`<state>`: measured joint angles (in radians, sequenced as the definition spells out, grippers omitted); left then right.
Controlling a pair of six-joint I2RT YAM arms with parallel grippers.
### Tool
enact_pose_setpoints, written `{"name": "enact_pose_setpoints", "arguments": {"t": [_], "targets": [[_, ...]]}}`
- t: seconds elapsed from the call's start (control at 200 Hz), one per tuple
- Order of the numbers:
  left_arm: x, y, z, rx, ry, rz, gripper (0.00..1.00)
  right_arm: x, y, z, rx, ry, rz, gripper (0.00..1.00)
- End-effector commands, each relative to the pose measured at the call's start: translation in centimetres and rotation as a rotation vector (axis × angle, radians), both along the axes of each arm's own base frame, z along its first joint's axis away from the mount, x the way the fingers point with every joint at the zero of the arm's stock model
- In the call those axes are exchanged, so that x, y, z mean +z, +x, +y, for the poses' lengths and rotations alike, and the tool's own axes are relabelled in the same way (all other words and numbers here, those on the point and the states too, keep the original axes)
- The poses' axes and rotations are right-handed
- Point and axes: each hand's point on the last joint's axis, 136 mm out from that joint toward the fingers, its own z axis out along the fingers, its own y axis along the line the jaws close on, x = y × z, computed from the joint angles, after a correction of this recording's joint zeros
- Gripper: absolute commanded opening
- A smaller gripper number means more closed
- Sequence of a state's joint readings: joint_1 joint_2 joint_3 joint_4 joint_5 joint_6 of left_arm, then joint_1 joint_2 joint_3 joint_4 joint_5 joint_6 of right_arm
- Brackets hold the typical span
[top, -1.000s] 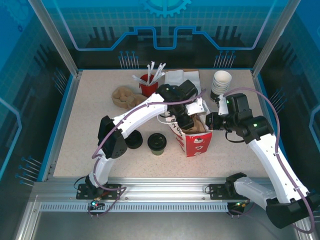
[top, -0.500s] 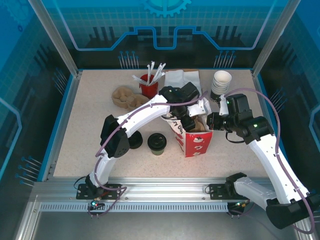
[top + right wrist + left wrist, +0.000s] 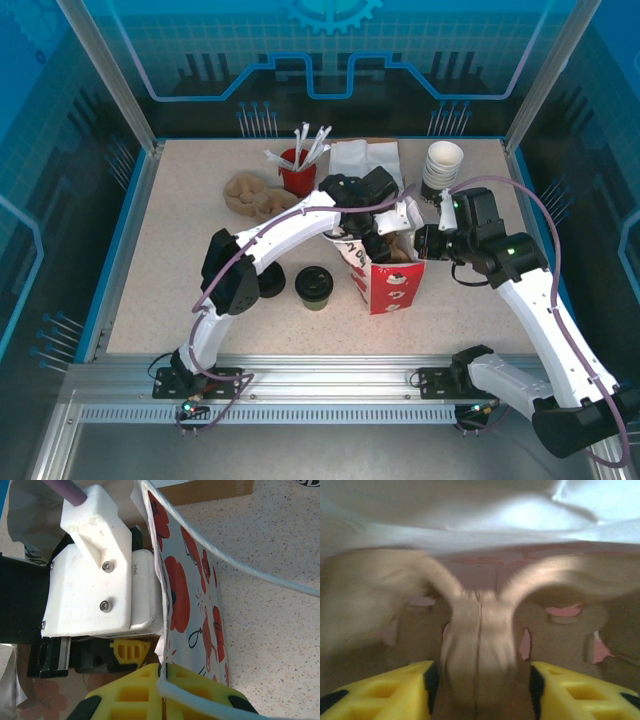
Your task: Pack the takeout coffee
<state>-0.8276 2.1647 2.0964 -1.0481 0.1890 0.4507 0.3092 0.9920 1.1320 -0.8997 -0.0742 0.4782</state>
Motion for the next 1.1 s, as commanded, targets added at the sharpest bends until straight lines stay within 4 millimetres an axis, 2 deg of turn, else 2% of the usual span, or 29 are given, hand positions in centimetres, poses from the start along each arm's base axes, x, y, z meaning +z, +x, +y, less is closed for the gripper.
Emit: {"name": "enact_pose_setpoints", "arguments": {"t": [0.0, 0.07, 0.185, 0.41, 0.54, 0.735, 0.765, 0.82, 0.91, 0.996, 1.096], "targets": [[2.4, -0.9, 0.0, -0.004, -0.043, -0.002, 0.67, 0.9, -0.3, 0.4, 0.007, 0.019, -0.022, 0.06], [4.0, -0.9, 0.0, 0.011, -0.075, -0.026, 0.78, 0.8, -0.4, 0.4, 0.002, 0.019, -0.020, 0.06], [6.6, -1.4, 0.3, 0.030, -0.115, -0.034, 0.84, 0.8, -0.5, 0.2, -0.015, 0.021, -0.015, 0.06], [10.5, -2.2, 0.7, 0.066, -0.192, -0.044, 0.87, 0.6, -0.7, -0.2, -0.059, 0.034, 0.000, 0.05], [13.9, -2.6, 0.7, 0.096, -0.286, -0.072, 0.87, 0.6, -0.8, -0.3, -0.088, 0.048, 0.007, 0.05], [19.8, -2.7, 1.5, 0.160, -0.444, -0.168, 0.86, 0.4, -0.6, -0.5, -0.147, 0.082, 0.022, 0.10], [20.5, -2.7, 1.7, 0.173, -0.463, -0.182, 0.86, 0.5, -0.6, -0.4, -0.149, 0.091, 0.023, 0.13], [21.9, -2.7, 2.4, 0.200, -0.491, -0.208, 0.86, 0.5, -0.4, -0.3, -0.154, 0.102, 0.026, 0.25], [23.5, -2.8, 3.7, 0.255, -0.518, -0.232, 0.86, 0.9, -0.3, -0.3, -0.157, 0.098, 0.029, 0.35], [24.1, -3.1, 5.1, 0.312, -0.530, -0.231, 0.86, 1.7, -0.5, -1.2, -0.165, 0.051, 0.030, 0.45], [24.1, -3.7, 6.9, 0.367, -0.539, -0.217, 0.87, 3.3, -1.1, -2.6, -0.162, -0.003, 0.026, 0.50]]}}
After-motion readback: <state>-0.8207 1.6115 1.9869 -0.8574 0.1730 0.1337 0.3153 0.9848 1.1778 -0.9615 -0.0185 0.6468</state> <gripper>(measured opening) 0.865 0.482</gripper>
